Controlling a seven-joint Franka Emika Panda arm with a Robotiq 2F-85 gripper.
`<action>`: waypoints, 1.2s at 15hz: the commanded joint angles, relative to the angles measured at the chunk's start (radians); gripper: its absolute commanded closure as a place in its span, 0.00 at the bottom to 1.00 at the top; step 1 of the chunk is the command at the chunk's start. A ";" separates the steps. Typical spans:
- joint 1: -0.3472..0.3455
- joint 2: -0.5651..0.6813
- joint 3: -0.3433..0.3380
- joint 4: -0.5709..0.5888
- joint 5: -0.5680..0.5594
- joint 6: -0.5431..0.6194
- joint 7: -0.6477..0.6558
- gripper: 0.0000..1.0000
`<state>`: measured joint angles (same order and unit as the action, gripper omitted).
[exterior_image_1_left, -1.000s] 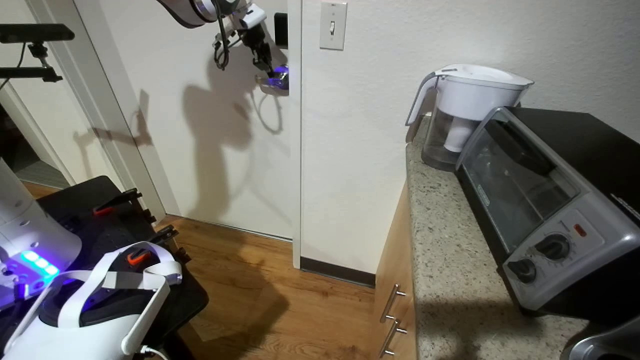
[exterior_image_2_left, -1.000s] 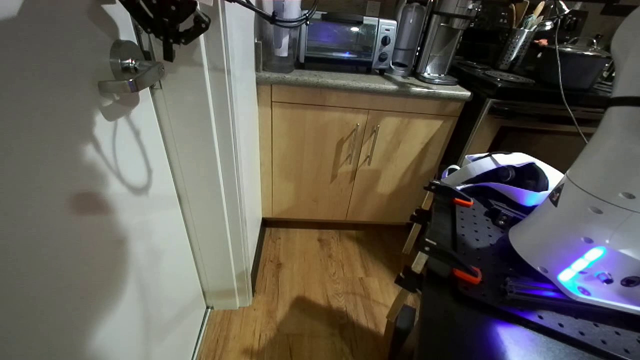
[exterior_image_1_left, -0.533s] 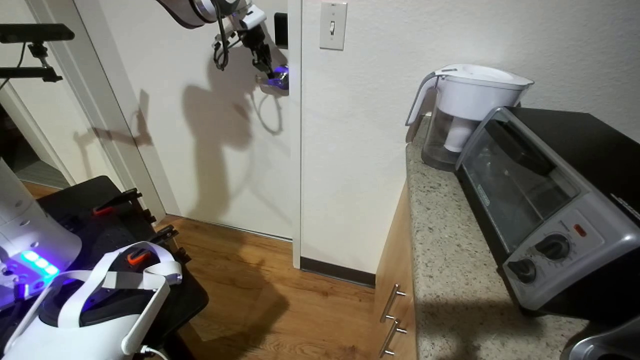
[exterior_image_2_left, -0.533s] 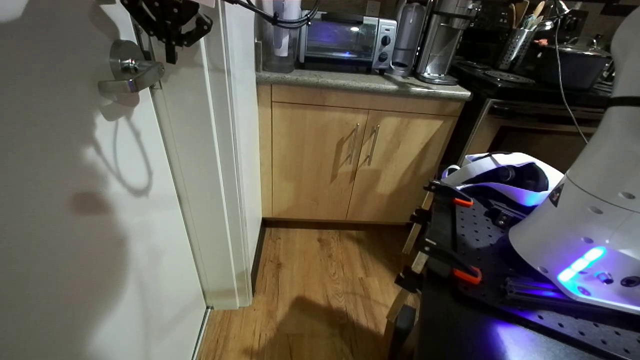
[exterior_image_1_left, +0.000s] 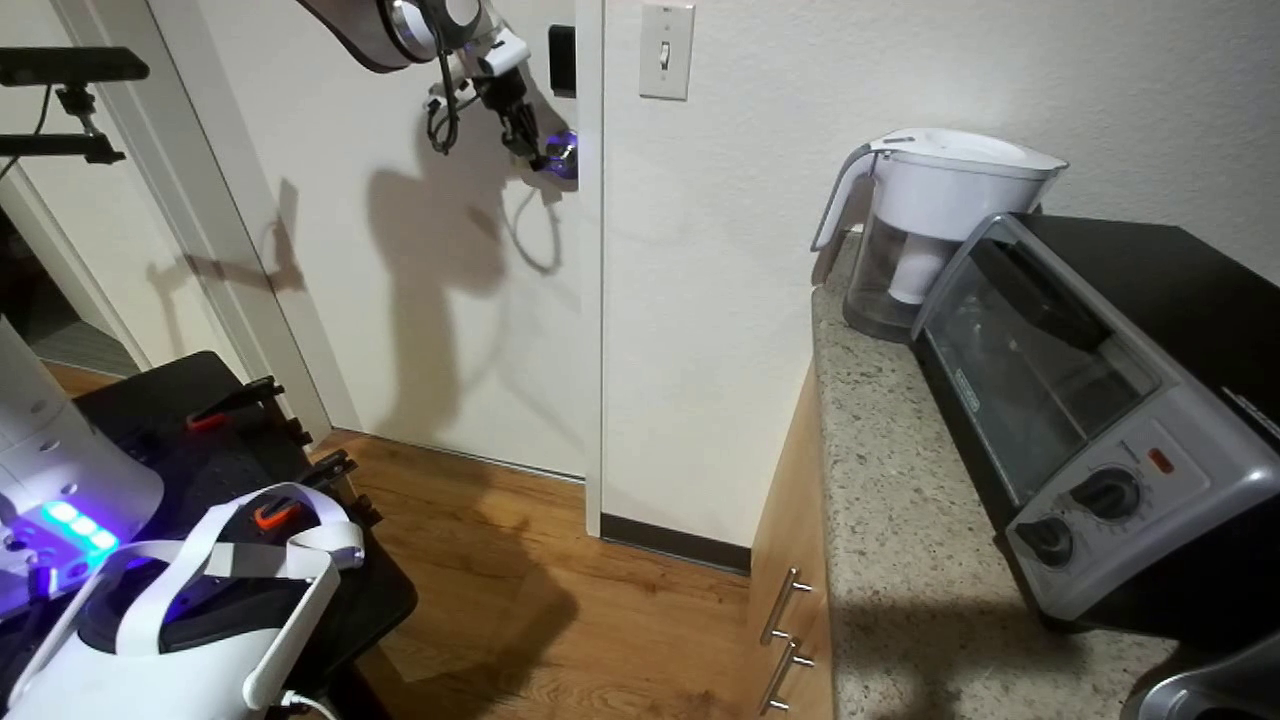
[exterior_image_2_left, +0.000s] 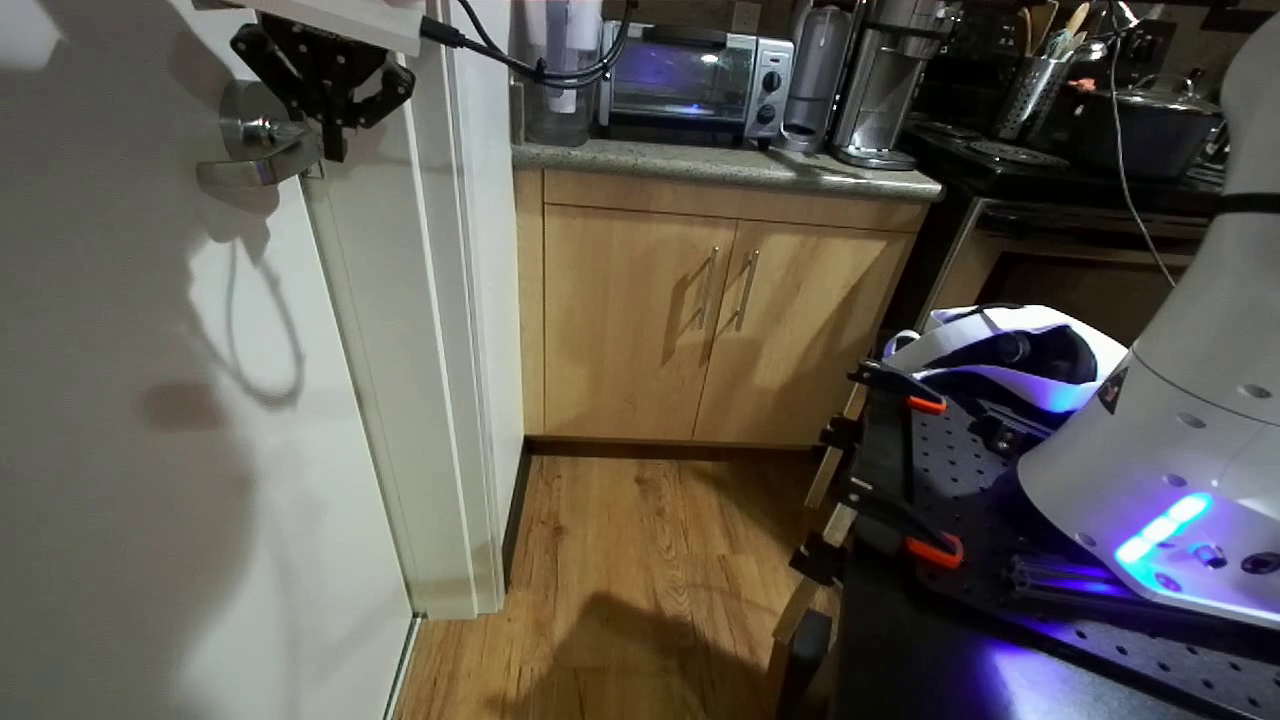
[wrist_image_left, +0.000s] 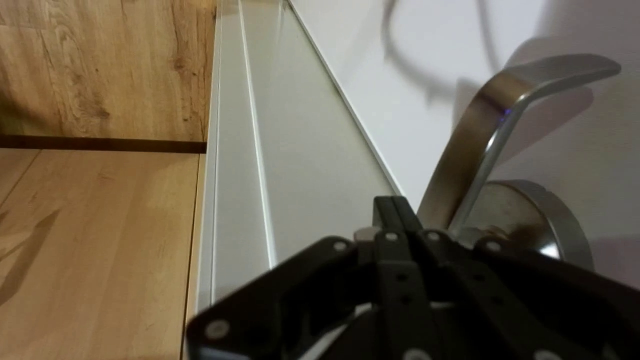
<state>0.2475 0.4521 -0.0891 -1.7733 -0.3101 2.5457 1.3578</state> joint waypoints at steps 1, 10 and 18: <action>0.008 0.034 0.002 0.044 0.006 0.022 -0.020 1.00; 0.017 0.070 -0.003 0.064 0.009 0.070 -0.024 1.00; 0.023 0.074 -0.014 0.079 0.006 0.100 -0.016 1.00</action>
<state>0.2575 0.5046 -0.0900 -1.7367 -0.3100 2.6132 1.3570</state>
